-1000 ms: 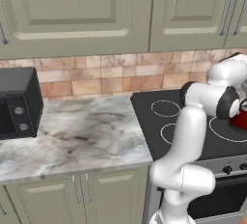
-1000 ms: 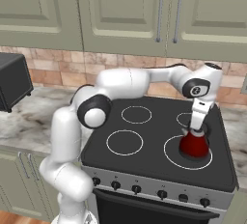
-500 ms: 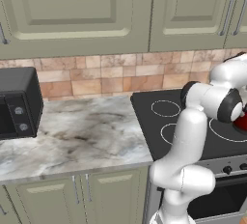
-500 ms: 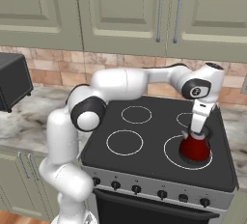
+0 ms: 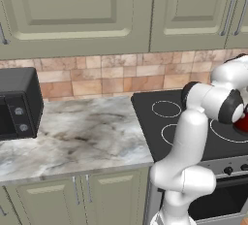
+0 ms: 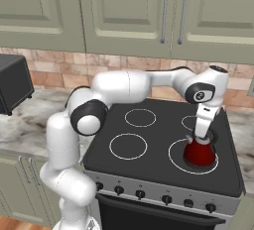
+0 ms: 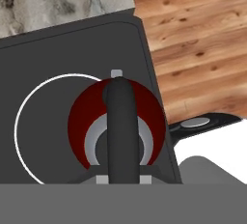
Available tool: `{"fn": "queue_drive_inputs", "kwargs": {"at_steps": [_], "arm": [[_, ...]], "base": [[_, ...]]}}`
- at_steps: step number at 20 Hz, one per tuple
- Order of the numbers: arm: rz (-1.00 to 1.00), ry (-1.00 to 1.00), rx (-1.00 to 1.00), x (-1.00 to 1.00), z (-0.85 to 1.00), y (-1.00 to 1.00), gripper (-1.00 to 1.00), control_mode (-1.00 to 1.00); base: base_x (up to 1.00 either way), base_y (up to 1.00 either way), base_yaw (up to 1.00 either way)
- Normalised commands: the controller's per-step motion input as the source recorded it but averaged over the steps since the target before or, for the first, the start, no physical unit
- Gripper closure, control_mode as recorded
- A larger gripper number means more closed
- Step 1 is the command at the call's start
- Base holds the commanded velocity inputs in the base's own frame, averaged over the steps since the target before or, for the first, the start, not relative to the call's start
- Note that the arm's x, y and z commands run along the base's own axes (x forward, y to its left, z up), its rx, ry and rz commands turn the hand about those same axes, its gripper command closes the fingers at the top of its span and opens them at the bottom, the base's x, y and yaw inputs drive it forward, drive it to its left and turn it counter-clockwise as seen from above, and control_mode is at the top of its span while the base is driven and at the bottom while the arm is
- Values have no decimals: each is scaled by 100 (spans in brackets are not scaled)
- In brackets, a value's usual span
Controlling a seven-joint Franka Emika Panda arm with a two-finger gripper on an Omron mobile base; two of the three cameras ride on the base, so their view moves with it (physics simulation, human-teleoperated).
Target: The kettle is done boiling. Turn off the stove, then wait for 300 timesteps before moving the kettle to the dining table.
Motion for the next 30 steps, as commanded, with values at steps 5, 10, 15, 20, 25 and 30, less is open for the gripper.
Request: {"fn": "queue_drive_inputs", "kwargs": {"at_steps": [5,10,15,20,25,30], "arm": [[0,0,0,0,0,0,100,100],[0,0,0,0,0,0,100,100],[0,0,0,0,0,0,100,100],[0,0,0,0,0,0,100,100],[0,0,0,0,0,0,100,100],[0,0,0,0,0,0,100,100]], "base": [[-16,-5,-7],[-18,-7,-13],[-28,-16,-15],[-37,-10,-17],[-52,-19,-19],[-49,-17,-20]]}}
